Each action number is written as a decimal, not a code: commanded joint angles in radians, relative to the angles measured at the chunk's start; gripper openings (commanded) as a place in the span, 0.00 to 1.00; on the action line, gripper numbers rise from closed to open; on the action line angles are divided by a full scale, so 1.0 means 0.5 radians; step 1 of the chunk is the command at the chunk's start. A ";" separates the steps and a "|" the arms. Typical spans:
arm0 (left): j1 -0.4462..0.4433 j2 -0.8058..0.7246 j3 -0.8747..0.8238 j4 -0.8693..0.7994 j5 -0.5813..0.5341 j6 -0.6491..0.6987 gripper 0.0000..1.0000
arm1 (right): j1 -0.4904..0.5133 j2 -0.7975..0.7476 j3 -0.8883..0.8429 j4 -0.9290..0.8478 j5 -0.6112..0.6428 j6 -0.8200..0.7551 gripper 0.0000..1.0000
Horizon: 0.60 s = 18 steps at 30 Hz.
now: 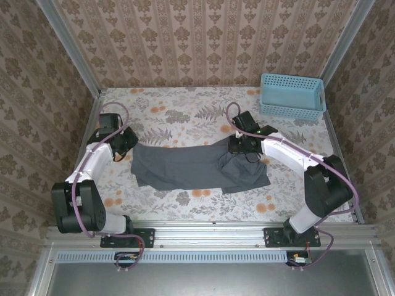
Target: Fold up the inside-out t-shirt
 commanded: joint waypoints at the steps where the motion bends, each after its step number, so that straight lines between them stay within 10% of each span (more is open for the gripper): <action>1: -0.012 -0.048 0.022 -0.023 -0.004 0.043 0.00 | -0.004 0.056 0.009 -0.004 -0.027 0.017 0.24; 18: -0.012 -0.046 0.007 -0.017 -0.015 0.042 0.00 | 0.032 0.142 0.029 -0.050 0.050 0.029 0.32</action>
